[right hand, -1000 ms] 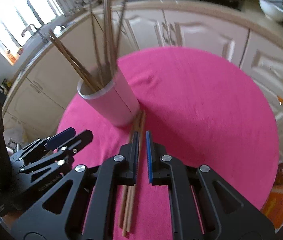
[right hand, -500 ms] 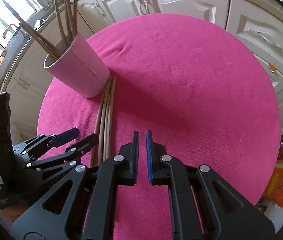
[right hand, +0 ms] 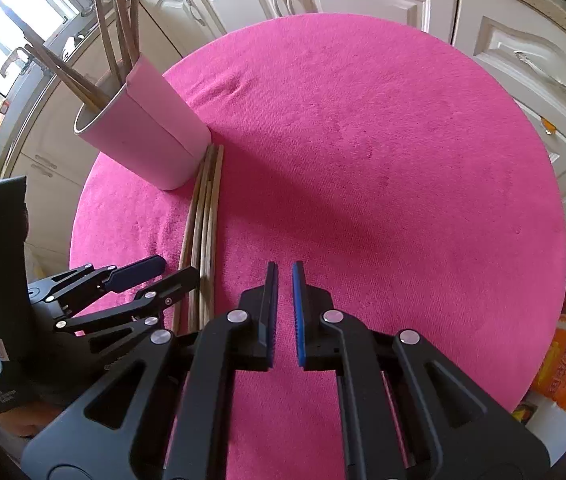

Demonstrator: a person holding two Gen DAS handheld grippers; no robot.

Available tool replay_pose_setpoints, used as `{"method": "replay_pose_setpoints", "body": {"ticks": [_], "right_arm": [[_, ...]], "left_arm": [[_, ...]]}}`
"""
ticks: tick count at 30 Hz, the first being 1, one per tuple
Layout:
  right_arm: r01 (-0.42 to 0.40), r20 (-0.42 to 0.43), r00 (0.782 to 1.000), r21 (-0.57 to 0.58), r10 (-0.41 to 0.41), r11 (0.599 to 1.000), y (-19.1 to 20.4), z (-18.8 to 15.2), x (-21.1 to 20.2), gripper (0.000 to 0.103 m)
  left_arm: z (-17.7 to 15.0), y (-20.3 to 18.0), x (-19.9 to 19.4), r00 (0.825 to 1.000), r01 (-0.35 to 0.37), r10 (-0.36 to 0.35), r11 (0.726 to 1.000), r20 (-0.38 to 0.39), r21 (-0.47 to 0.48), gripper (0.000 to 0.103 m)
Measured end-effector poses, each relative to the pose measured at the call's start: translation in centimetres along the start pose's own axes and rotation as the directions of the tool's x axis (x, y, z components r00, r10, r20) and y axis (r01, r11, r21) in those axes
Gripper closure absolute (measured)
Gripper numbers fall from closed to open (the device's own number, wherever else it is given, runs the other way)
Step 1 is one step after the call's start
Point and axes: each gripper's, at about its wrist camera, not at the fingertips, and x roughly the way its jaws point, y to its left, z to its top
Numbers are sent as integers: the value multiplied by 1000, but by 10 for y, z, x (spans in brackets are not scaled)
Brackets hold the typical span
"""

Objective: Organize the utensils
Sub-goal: 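Pull both open tools back and lower them toward the chopstick pile, then close the left tool on one chopstick while the right tool closes on another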

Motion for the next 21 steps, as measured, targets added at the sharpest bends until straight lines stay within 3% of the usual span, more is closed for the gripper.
{"method": "replay_pose_setpoints", "body": {"ticks": [12, 21], "right_arm": [[-39, -37, 999, 6, 39, 999, 6, 5, 6, 95], [-68, -77, 995, 0, 68, 998, 13, 2, 13, 95]], "left_arm": [[-4, 14, -4, 999, -40, 40, 999, -28, -4, 64], [3, 1, 3, 996, -80, 82, 996, -45, 39, 64]]}}
